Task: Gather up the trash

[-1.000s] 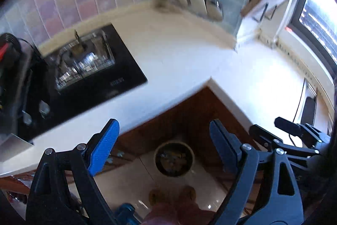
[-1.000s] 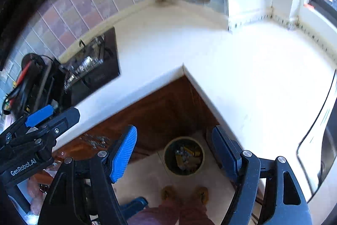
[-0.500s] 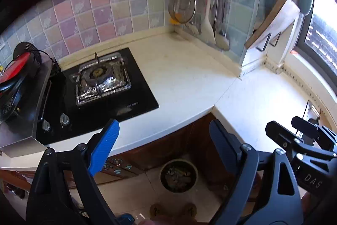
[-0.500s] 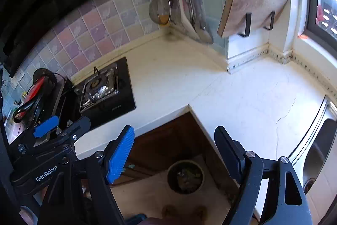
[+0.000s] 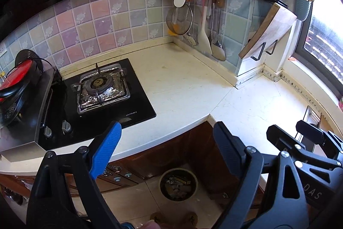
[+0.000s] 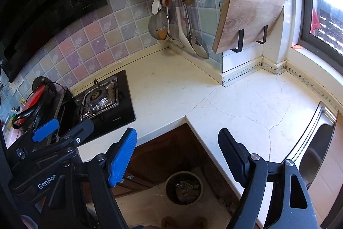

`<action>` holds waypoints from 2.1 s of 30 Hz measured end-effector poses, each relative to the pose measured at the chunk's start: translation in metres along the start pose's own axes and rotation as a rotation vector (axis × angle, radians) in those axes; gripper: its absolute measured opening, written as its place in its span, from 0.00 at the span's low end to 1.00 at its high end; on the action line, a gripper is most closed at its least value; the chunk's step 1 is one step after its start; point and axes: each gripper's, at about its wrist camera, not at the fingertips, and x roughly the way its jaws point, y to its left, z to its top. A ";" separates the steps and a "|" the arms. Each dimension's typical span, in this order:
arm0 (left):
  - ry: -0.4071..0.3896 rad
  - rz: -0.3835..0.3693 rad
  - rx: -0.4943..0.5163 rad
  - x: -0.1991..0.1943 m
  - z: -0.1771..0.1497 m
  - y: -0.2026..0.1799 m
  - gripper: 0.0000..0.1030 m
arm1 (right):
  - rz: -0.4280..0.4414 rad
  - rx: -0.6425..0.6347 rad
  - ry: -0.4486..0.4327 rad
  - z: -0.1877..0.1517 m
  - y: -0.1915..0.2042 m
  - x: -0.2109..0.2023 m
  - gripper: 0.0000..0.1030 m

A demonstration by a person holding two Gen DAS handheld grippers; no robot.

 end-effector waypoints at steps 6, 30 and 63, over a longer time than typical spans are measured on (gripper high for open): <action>-0.007 -0.003 0.001 -0.006 0.000 0.000 0.84 | -0.024 -0.001 -0.010 0.000 -0.003 -0.010 0.77; 0.027 -0.007 0.004 0.001 -0.004 0.001 0.84 | -0.041 0.007 0.003 0.005 -0.018 -0.006 0.77; 0.067 -0.025 0.019 0.013 -0.015 0.006 0.84 | -0.041 0.009 0.014 -0.001 -0.024 -0.001 0.77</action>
